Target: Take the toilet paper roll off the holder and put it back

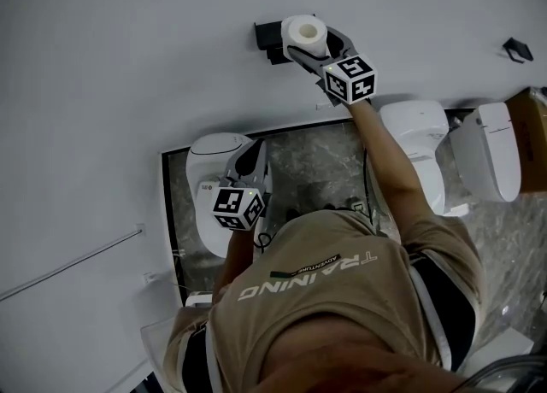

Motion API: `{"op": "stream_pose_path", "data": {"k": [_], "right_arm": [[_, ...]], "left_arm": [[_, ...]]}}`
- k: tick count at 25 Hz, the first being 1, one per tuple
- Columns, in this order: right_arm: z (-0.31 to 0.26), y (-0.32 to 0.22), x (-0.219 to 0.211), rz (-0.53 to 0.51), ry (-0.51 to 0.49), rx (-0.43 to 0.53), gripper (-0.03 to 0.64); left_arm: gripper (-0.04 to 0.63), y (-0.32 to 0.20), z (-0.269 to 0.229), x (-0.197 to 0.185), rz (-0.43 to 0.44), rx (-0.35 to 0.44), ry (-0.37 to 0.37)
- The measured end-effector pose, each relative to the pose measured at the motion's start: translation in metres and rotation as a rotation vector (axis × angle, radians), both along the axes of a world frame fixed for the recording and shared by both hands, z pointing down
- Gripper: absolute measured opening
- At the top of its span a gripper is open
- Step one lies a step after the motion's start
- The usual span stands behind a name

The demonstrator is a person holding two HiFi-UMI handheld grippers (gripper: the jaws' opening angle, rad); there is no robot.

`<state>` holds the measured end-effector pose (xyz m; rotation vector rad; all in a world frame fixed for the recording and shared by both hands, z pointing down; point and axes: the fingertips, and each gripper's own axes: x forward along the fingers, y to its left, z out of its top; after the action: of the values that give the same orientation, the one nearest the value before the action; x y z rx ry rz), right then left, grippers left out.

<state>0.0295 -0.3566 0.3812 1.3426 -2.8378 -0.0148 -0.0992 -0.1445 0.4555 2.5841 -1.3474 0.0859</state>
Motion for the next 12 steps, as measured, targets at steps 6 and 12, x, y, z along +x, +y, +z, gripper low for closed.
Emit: {"op": "stream_pose_path", "data": {"k": [6,12], "right_arm": [[-0.005,-0.048,-0.019,-0.001,0.068,0.005,0.348],[-0.002,-0.079,-0.034,0.011,0.075,-0.03,0.348]], "left_arm": [[0.003,-0.012,-0.005,-0.005,0.003,0.006,-0.011],[0.003,-0.016,-0.005,-0.009,0.002,0.003,-0.021]]}}
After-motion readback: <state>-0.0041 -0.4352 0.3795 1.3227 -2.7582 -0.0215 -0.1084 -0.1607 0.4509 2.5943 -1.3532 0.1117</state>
